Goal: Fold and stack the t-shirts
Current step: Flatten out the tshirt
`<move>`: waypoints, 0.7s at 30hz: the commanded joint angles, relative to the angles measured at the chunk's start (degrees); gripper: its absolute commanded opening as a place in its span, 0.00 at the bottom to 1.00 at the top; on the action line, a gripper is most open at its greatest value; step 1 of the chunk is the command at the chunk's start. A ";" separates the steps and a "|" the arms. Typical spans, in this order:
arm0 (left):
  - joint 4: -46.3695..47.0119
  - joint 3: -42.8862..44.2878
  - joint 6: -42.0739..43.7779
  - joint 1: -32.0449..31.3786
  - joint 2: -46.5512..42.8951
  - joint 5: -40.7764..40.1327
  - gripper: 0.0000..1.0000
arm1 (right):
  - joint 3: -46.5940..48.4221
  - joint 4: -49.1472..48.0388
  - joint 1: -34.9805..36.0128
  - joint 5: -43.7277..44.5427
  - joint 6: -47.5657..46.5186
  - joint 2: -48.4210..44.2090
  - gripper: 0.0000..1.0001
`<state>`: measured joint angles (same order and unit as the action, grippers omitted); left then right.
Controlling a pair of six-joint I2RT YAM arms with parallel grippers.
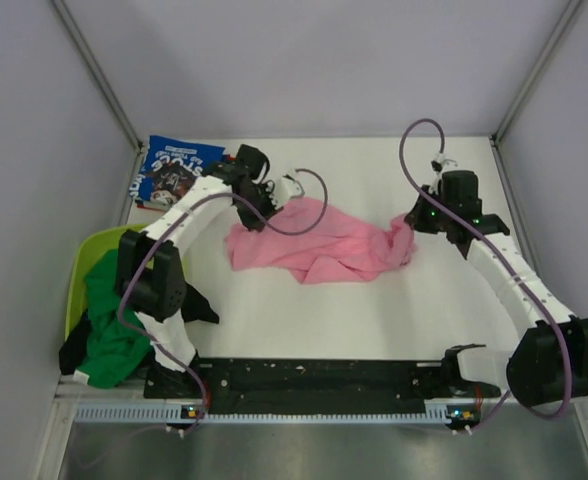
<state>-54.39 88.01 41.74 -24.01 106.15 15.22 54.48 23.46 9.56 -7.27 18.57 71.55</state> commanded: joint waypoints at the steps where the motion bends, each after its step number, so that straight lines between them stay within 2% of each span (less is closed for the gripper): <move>1: 6.04 6.20 -4.38 5.72 -10.42 -7.22 0.00 | 9.05 -1.31 -0.33 6.02 -2.92 -7.11 0.00; 4: 9.12 10.94 -5.35 9.85 -13.94 -8.72 0.00 | 16.78 -1.23 -0.42 9.11 -5.20 -8.88 0.00; 7: 11.32 14.03 -5.35 13.01 -16.75 -9.77 0.00 | 22.76 -1.23 -0.42 5.97 -7.49 -8.97 0.00; 9: 11.76 13.16 -3.86 14.25 -19.12 -8.12 0.00 | 24.18 -1.40 -0.42 -1.83 -9.07 -9.58 0.00; 13: 13.17 3.25 -0.70 14.69 -23.96 -7.13 0.00 | 17.62 -5.43 2.02 -32.91 -8.73 -10.72 0.00; 15: 14.57 -2.11 -0.86 16.00 -25.02 -8.19 0.00 | 11.47 -6.50 11.56 -40.70 -12.91 -10.99 0.00; 19: 15.02 -7.14 -3.41 20.22 -23.36 -5.91 0.00 | 1.61 -0.89 37.13 -31.61 -28.03 -8.20 0.00; 21: 14.31 -8.90 -3.59 21.19 -22.48 -5.03 0.00 | 0.11 3.32 44.81 -31.66 -29.29 -3.63 0.00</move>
<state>-41.56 82.11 39.22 -5.50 81.69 8.38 58.83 18.61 40.05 -34.70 0.01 62.15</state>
